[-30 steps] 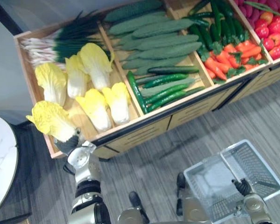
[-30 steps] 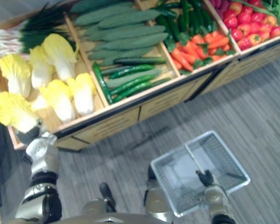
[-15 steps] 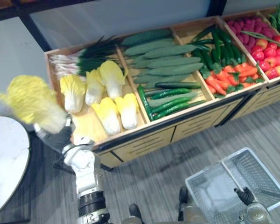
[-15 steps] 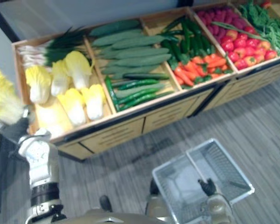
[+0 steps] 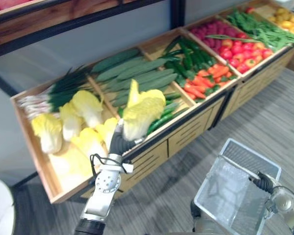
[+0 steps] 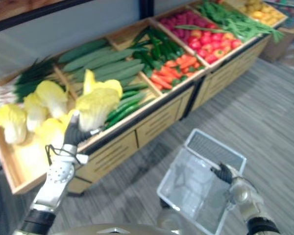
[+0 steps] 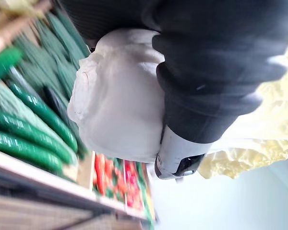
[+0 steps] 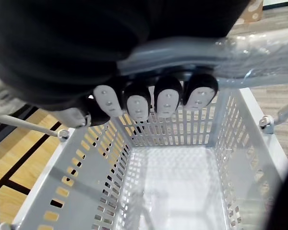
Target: Pick vegetable in the basket
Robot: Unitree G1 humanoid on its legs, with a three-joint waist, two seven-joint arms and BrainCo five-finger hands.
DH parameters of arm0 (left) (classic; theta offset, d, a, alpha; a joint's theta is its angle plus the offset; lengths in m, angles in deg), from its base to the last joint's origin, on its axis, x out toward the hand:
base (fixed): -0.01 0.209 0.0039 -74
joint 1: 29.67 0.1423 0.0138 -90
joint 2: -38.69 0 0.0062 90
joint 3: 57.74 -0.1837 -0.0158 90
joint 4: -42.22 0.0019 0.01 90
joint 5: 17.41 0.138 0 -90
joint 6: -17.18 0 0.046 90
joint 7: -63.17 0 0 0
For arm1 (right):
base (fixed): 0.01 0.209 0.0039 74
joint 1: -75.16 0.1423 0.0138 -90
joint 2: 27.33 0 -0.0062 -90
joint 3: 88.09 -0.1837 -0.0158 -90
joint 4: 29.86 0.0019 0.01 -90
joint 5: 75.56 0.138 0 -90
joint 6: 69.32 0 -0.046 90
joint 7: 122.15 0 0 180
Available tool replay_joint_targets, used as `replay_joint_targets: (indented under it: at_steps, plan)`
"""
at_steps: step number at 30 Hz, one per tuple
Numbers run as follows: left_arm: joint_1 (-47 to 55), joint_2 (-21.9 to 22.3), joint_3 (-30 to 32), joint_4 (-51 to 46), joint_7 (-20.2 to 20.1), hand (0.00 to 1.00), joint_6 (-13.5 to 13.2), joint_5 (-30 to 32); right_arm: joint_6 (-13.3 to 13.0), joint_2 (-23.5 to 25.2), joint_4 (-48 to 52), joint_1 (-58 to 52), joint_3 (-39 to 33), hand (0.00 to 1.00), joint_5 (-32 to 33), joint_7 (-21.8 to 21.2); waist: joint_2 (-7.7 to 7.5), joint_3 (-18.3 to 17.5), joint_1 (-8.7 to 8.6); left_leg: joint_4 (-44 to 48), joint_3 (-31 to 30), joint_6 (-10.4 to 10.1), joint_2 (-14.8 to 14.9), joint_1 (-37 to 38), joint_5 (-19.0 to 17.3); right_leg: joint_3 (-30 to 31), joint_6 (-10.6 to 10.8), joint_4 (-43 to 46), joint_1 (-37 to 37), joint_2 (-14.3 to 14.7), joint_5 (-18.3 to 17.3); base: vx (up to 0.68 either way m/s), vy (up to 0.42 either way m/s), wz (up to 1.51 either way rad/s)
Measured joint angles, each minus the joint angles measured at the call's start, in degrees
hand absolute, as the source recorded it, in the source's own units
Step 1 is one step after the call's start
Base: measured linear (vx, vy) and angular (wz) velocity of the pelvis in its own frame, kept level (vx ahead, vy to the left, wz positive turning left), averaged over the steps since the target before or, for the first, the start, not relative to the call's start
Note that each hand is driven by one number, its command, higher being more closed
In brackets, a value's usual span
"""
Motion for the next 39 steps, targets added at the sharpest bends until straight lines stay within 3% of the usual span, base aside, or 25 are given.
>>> replay_joint_targets:
  at_steps: [2, 7, 12, 17, 26, 34, 39]
  plan:
    - [-0.4, -3.8, -5.1, 0.3, -4.4, 1.0, -1.5, -4.7, 0.0, -2.3, 0.7, 3.2, 3.8, 1.0, 0.0, 0.0, 0.06, 0.0, 0.04, 0.0, 4.8, -0.7, -0.1, 2.5, -1.0, 4.0, 0.1, 0.0, 0.2, 1.3, 0.4, -0.01, -0.007, -0.96]
    - [-5.5, -8.5, -14.6, 0.2, -12.4, 1.0, -2.2, -12.1, -0.1, -6.2, 11.2, 5.5, 10.1, 1.0, -0.1, -0.1, 0.28, -0.2, 0.12, 6.1, 12.5, -2.2, 1.8, 4.5, -5.3, 9.9, 0.3, 0.4, 0.2, 3.6, 0.5, -0.02, -0.03, -0.76]
    - [-12.0, -12.3, -22.7, -3.6, -19.6, 1.0, -2.4, -18.9, -3.0, -10.1, 18.4, 11.9, 18.6, 1.0, 0.0, -1.1, 0.75, -0.5, 0.14, 12.5, 18.1, -3.6, 5.2, 5.5, -8.6, 14.0, 0.2, 2.2, -0.5, 6.5, 0.5, -0.03, -0.06, -0.5]
    - [-15.8, -15.5, -29.5, -7.2, -24.7, 1.0, -3.3, -20.9, -5.0, -13.0, 20.6, 18.3, 24.3, 1.0, 0.0, -2.6, 0.96, -0.6, 0.32, 15.7, 21.9, -4.2, 6.8, 5.7, -9.6, 16.0, 0.2, 3.4, -1.7, 8.0, 0.5, -0.05, -0.04, -0.26]
    - [-18.7, -17.7, -36.4, -9.1, -27.8, 1.0, -3.7, -20.9, -5.6, -15.9, 20.7, 23.2, 29.2, 1.0, 0.0, -4.7, 1.19, -0.6, -0.2, 18.1, 25.8, -4.3, 8.5, 7.3, -9.9, 17.0, 0.1, 4.7, -2.2, 9.5, -0.1, -0.06, -0.048, -0.14]
    - [-20.9, -17.8, -41.9, -12.8, -27.5, 1.0, -4.7, -20.7, -5.7, -16.1, 20.7, 25.0, 30.7, 1.0, 0.0, -4.8, 1.95, -0.6, -1.37, 19.7, 25.4, -4.4, 10.3, 7.3, -10.0, 14.0, -0.3, 5.5, -2.3, 9.6, -0.4, -0.06, -0.064, 0.04]
    - [-20.9, -16.5, -43.2, -12.7, -25.9, 1.0, -4.7, -15.8, -5.7, -16.0, 20.6, 25.0, 30.6, 1.0, 0.0, -5.4, 2.83, -0.5, -1.34, 19.7, 25.1, -4.4, 10.5, 7.2, -10.0, 13.3, -0.3, 5.5, -2.3, 9.5, -0.4, -0.04, -0.017, 0.05]
